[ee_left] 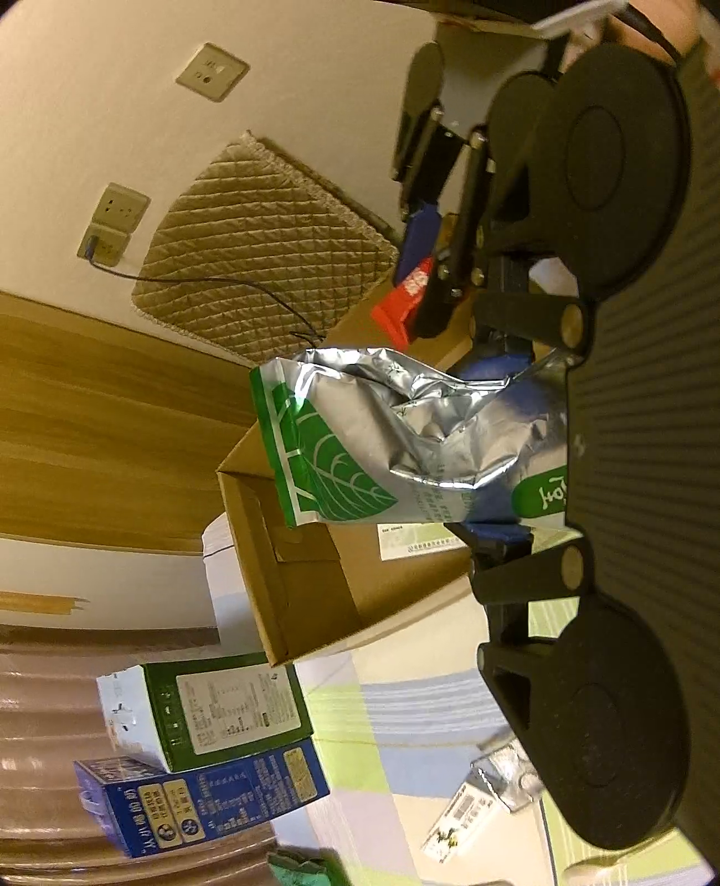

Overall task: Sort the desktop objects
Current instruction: 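Open both tools to drop the tea pouch and candy packet into the box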

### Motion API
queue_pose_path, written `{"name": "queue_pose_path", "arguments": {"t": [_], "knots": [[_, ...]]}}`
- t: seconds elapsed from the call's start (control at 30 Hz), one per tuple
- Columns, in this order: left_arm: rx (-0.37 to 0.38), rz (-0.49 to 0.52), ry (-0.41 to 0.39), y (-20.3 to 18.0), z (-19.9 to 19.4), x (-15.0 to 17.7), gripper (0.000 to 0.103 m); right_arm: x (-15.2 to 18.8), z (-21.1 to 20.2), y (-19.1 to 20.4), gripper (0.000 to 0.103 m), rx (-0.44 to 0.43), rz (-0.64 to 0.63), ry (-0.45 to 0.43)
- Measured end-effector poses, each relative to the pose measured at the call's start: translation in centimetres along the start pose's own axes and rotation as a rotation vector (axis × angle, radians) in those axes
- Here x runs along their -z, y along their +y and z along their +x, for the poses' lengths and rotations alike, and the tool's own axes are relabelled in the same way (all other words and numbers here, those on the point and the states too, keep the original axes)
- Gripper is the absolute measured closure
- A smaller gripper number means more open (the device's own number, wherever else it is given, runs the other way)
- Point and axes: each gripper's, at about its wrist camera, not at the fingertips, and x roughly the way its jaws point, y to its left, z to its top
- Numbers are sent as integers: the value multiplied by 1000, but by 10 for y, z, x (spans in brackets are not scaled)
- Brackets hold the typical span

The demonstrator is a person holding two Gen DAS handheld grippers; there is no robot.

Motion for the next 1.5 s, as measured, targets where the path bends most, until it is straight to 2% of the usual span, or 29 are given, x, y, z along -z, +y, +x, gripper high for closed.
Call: {"name": "queue_pose_path", "arguments": {"t": [0.5,0.57,0.63,1.03,1.1,1.13,1.17,1.5], "knots": [[37,-136,26,14,44,-16,60,-2,25,-22,76,17,23,27],[36,-148,20,14,46,-18,53,-3,26,-23,76,20,24,28],[24,-155,11,14,44,-19,49,-3,26,-23,76,20,24,28],[-14,-132,-25,31,13,0,49,-5,27,-16,76,-19,46,5],[-29,-122,-20,33,11,4,49,-6,26,-15,68,-19,52,-11],[-41,-112,-15,33,10,6,49,-6,26,-15,52,-15,58,-13],[-53,-102,-10,33,10,8,49,-5,25,-15,45,-17,64,-16],[-99,-84,4,38,-2,30,47,1,7,-9,45,-19,78,-2]]}}
